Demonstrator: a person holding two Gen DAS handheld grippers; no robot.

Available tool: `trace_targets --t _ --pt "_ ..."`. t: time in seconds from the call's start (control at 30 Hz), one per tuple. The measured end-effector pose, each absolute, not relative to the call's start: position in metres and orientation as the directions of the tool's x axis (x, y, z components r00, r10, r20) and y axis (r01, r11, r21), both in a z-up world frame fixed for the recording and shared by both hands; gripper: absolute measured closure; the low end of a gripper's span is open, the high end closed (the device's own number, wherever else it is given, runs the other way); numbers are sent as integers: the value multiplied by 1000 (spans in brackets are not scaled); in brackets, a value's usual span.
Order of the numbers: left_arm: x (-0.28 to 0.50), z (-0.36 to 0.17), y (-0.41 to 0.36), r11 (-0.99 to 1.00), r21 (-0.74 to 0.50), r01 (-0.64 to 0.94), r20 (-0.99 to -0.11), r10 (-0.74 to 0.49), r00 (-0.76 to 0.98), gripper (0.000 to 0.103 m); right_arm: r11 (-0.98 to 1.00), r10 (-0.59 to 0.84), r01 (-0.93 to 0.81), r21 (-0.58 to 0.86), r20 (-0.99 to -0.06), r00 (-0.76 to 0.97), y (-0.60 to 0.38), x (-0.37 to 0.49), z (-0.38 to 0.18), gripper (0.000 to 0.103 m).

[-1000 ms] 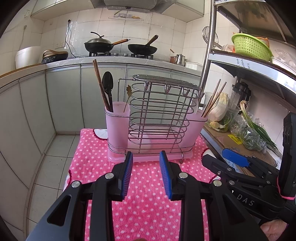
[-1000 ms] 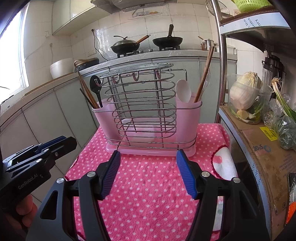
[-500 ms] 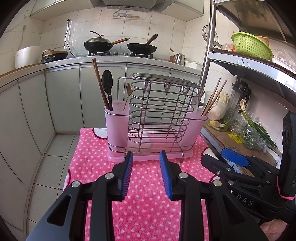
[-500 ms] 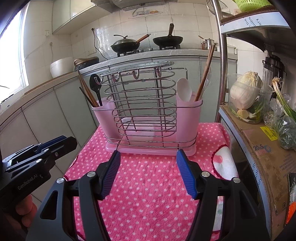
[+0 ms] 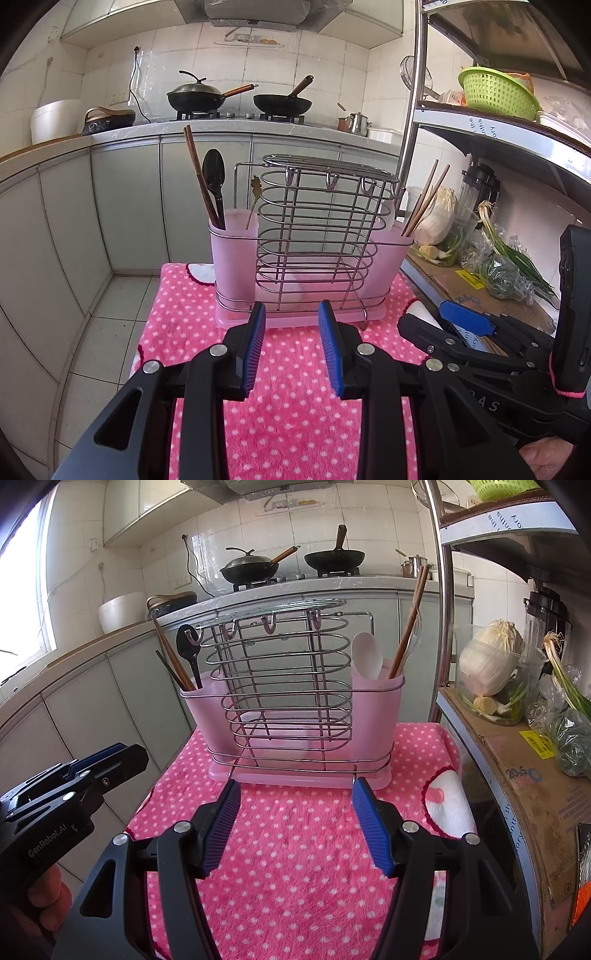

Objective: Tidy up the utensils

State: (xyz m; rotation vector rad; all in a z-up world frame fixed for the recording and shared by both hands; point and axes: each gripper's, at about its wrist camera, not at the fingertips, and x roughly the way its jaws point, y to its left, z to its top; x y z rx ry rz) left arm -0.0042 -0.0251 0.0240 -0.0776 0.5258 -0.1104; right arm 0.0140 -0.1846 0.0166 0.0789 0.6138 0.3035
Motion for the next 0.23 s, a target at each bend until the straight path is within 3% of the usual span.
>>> trace_targets --t 0.23 --pt "1 20 -24 992 -105 76 -515 -119 849 74 955 297 -251 159 -560 773 -187 18 14 40"
